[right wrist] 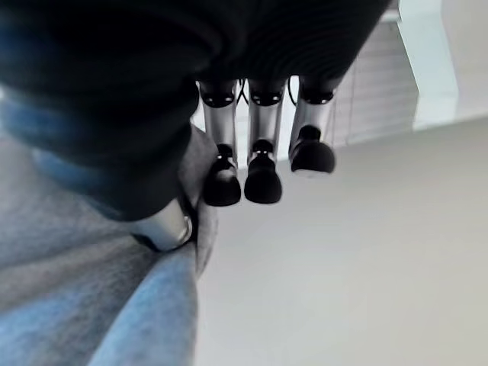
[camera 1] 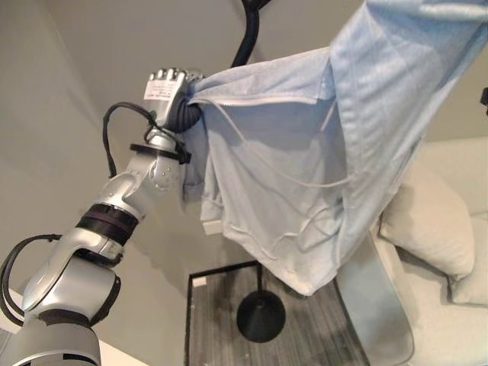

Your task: Hang the clothes on the sofa on the clothes rack.

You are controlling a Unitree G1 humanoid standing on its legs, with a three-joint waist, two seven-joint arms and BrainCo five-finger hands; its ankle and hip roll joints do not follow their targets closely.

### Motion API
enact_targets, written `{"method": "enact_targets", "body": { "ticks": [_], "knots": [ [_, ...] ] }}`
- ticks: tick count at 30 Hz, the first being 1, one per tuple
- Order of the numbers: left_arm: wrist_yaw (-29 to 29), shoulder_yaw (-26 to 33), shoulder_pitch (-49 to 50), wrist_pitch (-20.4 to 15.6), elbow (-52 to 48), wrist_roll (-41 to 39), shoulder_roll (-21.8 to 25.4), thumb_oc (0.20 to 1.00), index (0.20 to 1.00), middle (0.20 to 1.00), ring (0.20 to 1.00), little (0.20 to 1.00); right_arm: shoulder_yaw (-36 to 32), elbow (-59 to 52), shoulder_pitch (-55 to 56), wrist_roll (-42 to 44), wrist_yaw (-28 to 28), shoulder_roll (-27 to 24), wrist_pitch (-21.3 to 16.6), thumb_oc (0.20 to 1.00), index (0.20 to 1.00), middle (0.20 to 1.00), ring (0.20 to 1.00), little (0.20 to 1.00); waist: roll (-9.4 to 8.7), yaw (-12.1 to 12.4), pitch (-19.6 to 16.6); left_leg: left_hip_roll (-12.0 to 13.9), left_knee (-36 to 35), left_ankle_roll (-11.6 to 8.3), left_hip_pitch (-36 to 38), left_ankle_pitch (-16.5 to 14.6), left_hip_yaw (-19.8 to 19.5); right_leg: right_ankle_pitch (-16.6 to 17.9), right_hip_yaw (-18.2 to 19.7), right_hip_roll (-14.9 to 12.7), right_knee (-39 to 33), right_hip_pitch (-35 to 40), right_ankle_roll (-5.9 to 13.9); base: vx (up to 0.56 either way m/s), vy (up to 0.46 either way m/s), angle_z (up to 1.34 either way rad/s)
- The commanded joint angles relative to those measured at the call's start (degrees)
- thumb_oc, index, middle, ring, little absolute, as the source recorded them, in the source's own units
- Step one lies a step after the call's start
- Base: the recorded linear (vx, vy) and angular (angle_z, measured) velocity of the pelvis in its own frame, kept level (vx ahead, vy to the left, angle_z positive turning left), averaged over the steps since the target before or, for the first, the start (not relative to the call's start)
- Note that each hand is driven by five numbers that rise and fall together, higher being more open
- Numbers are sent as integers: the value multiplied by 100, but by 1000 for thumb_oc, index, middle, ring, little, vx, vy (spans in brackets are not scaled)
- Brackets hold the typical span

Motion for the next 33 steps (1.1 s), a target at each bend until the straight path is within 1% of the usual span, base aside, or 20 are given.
{"method": "enact_targets", "body": {
  "ticks": [1, 4, 5, 7, 11, 12, 13, 14, 16, 20, 21, 22, 24, 25, 26, 27, 29, 32, 33],
  "knots": [
    [128, 389, -328, 66, 534, -542, 384, 200, 200, 200, 200, 200, 295, 718, -872, 468, 128, 168, 19, 200, 200, 200, 200, 200, -550, 144, -126, 131, -115, -382, 508, 521, 375, -416, 230, -238, 267, 162, 306, 56, -101, 15],
    [103, 395, -282, 34, 600, -584, 356, 200, 200, 200, 200, 200, 403, 925, -944, 507, 179, 279, 11, 200, 200, 200, 200, 200, -556, 165, -122, 154, -115, -405, 467, 605, 346, -405, 221, -216, 239, 150, 296, 36, -76, 8],
    [51, 436, -180, -19, 714, -683, 256, 200, 200, 200, 200, 200, 490, 1393, -981, 616, 276, 435, -2, 200, 200, 200, 200, 200, -586, 235, -87, 196, -115, -448, 384, 743, 286, -402, 189, -176, 186, 133, 279, 30, -96, 6],
    [3, 456, -110, -73, 784, -826, 155, 200, 200, 200, 200, 200, 536, 1847, -1010, 750, 352, 542, 8, 200, 200, 200, 200, 200, -622, 314, -25, 220, -115, -480, 274, 853, 225, -399, 162, -140, 129, 94, 258, 17, -97, 14],
    [2, 462, -108, -75, 787, -828, 155, 200, 200, 200, 200, 200, 556, 1868, -1033, 758, 356, 545, -3, 200, 200, 200, 200, 200, -615, 304, -34, 221, -115, -482, 260, 857, 216, -397, 154, -140, 126, 86, 256, -2, -31, 21],
    [-83, 484, -11, -151, 841, -995, -5, 200, 200, 200, 200, 200, 573, 2242, -1071, 867, 413, 644, 17, 200, 200, 200, 200, 200, -650, 410, 86, 252, -115, -526, 103, 992, 156, -392, 124, -82, 35, 35, 238, -33, -182, 1],
    [-126, 565, 130, -191, 903, -1153, -151, 200, 200, 200, 200, 200, 501, 2495, -1146, 1025, 375, 712, 13, 200, 200, 200, 200, 200, -679, 498, 238, 241, -115, -574, -170, 1227, 66, -338, 100, -56, -111, -98, 231, -92, -226, 0],
    [-114, 614, 172, -216, 966, -1251, -280, 200, 200, 200, 200, 200, 438, 2522, -1118, 1116, 307, 808, -6, 200, 200, 200, 200, 200, -681, 510, 331, 192, -115, -601, -436, 1398, -2, -278, 77, -66, -184, -280, 232, -81, -139, 14],
    [-120, 625, 225, -218, 962, -1259, -330, 200, 200, 200, 200, 200, 428, 2546, -1078, 1148, 327, 851, 5, 200, 200, 200, 200, 200, -683, 492, 317, 176, -115, -607, -545, 1393, -11, -266, 63, -75, -208, -354, 231, -17, -61, 62],
    [-162, 775, 753, -221, 973, -1348, -780, 200, 200, 200, 200, 200, 329, 2394, -692, 1199, 328, 1295, 26, 200, 200, 200, 200, 200, -607, 518, 540, 136, -115, -657, -771, 1516, 133, -220, 43, -83, -244, -530, 205, -6, -41, 22],
    [-162, 778, 759, -222, 972, -1347, -782, 200, 200, 200, 200, 200, 329, 2388, -686, 1198, 326, 1296, 29, 200, 200, 200, 200, 200, -605, 516, 535, 136, -115, -657, -773, 1517, 132, -219, 43, -83, -244, -531, 205, -31, -27, -7],
    [-150, 820, 926, -216, 978, -1397, -1001, 200, 200, 200, 200, 200, 286, 2314, -541, 1232, 329, 1522, 28, 200, 200, 200, 200, 200, -599, 523, 622, 124, -115, -679, -840, 1585, 146, -201, 47, -82, -238, -602, 194, -32, -26, -4],
    [-148, 821, 1060, -212, 1002, -1393, -1151, 200, 200, 200, 200, 200, 271, 2228, -438, 1237, 339, 1712, 8, 200, 200, 200, 200, 200, -611, 510, 683, 127, -115, -700, -911, 1601, 164, -184, 67, -74, -230, -666, 185, -51, -34, 1],
    [-130, 819, 1181, -210, 985, -1408, -1320, 200, 200, 200, 200, 200, 249, 2114, -319, 1248, 345, 1908, -29, 200, 200, 200, 200, 200, -627, 509, 736, 140, -115, -710, -965, 1632, 183, -160, 82, -65, -215, -737, 178, -42, -23, -4],
    [-129, 819, 1186, -209, 982, -1407, -1320, 200, 200, 200, 200, 200, 246, 2108, -311, 1246, 343, 1909, -26, 200, 200, 200, 200, 200, -628, 510, 728, 140, -115, -710, -969, 1633, 185, -161, 85, -64, -213, -743, 177, -43, -26, -3],
    [-137, 818, 1257, -213, 973, -1423, -1417, 200, 200, 200, 200, 200, 238, 2061, -235, 1239, 351, 2002, -45, 200, 200, 200, 200, 200, -638, 497, 767, 148, -115, -715, -989, 1648, 196, -149, 102, -51, -208, -780, 171, -34, -21, 2],
    [-125, 756, 1316, -208, 945, -1358, -1458, 200, 200, 200, 200, 200, 258, 1897, -159, 1187, 348, 2128, -80, 200, 200, 200, 200, 200, -652, 488, 807, 164, -115, -725, -1031, 1659, 213, -130, 143, -28, -206, -848, 164, -42, -26, 6],
    [-117, 769, 1330, -206, 877, -1352, -1472, 200, 200, 200, 200, 200, 235, 1742, -83, 1103, 275, 2132, -103, 200, 200, 200, 200, 200, -660, 481, 811, 159, -115, -735, -1070, 1666, 237, -100, 158, -24, -211, -906, 175, -11, -6, 0],
    [-33, 891, 1415, -232, 634, -1356, -1459, 200, 200, 200, 200, 200, 78, 1529, -1, 1132, 172, 2036, -134, 200, 200, 200, 200, 200, -649, 468, 819, 152, -115, -728, -1058, 1665, 249, -98, 162, -30, -227, -890, 181, -15, -2, -7]
  ]
}}
